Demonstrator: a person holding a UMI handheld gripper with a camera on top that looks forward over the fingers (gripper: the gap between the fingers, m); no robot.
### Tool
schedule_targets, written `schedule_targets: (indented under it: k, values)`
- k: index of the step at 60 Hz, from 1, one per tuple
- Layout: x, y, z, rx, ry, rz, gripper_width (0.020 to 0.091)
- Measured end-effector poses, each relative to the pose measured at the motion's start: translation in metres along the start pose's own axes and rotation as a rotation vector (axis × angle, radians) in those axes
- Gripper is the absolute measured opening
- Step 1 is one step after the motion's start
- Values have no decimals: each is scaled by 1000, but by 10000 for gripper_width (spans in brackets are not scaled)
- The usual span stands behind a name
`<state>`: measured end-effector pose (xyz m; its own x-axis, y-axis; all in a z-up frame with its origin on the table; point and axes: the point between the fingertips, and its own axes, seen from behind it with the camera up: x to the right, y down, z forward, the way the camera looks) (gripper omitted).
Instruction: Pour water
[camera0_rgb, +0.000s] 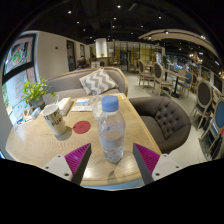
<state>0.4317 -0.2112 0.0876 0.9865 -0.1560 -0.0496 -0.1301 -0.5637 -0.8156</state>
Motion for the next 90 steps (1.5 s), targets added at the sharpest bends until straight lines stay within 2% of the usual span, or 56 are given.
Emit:
schedule_targets:
  k: [7,10,14,20,26,31,34,38,39,52,58,74,90]
  values:
    - [4,-16,34,37,-11,-11,855]
    - [2,-17,45,46,-25,-6,831]
    - [2,-15,58,46,-33,-5,746]
    - [-4,-17,70,76,-44,-6,547]
    - [-3,-19,70,99,-34,-19,494]
    - [-2,-19,70,118,-25,-17,405]
    - [-3,-19,69,121,-23,-19,374]
    - [-6,-19,69,114,-22,-21,372]
    - [-6,-19,69,115,-20,-23,342]
    - [-8,-22,67,110,46,-50,338]
    - [-9,-37,62,119,103,-96,338]
    - [-27,-128,43,169,365,-440,338]
    - [-95,-201,51,168,626,-1053,337]
